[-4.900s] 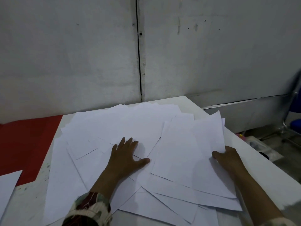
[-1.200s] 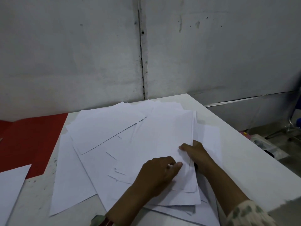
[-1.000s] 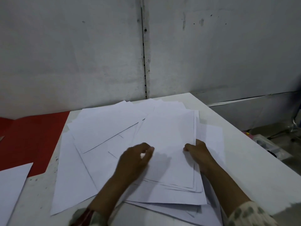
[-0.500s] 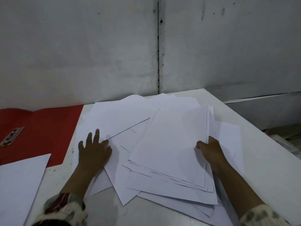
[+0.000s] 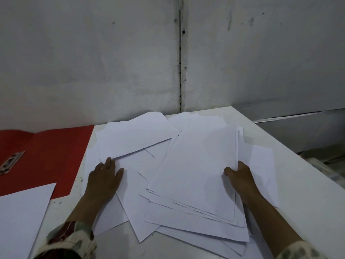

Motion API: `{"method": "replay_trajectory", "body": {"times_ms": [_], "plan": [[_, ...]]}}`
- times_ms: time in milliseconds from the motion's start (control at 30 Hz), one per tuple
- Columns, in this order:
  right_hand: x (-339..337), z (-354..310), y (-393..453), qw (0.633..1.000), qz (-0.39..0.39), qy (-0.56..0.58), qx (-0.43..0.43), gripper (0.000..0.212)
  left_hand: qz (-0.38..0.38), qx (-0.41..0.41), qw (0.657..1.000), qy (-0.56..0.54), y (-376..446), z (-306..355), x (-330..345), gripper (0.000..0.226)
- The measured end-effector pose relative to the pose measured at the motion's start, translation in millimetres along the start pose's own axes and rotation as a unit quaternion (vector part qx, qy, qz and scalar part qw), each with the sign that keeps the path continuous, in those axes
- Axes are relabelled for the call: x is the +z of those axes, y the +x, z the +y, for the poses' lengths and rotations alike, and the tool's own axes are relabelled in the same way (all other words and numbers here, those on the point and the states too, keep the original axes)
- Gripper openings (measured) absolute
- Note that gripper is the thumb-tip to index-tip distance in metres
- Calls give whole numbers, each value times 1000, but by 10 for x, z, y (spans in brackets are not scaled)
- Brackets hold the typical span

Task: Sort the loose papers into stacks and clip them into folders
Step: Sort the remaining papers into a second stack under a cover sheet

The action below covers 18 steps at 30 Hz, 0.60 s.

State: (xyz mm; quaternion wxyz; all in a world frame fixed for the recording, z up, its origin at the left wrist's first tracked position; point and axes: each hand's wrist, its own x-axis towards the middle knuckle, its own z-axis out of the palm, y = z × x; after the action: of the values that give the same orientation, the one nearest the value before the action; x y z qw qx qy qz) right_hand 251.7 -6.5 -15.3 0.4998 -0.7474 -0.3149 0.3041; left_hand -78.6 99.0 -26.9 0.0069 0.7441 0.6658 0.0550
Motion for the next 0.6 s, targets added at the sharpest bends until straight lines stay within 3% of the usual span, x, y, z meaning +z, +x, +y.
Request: {"method": "replay_trajectory", "body": {"times_ms": [100,200,433,533,600], "plan": [[2,-4,-7,1000,-3,-2,0,4,65,59,996,26,98,-38,-8,43],[0,3,-11,1000,-3,-6,-1,9,110,115,986,57,198,-81,-16,46],[-1,-26,-35,1000,-4,-14,-2,15,250,150,954,74,180,111,-446,28],[-8,-33,-30,1000,-4,-9,5,13,266,146,951,56,143,209,-482,16],[-21,-32,-12,1000,-7,-7,17,10,243,134,960,-28,93,309,-478,20]]}}
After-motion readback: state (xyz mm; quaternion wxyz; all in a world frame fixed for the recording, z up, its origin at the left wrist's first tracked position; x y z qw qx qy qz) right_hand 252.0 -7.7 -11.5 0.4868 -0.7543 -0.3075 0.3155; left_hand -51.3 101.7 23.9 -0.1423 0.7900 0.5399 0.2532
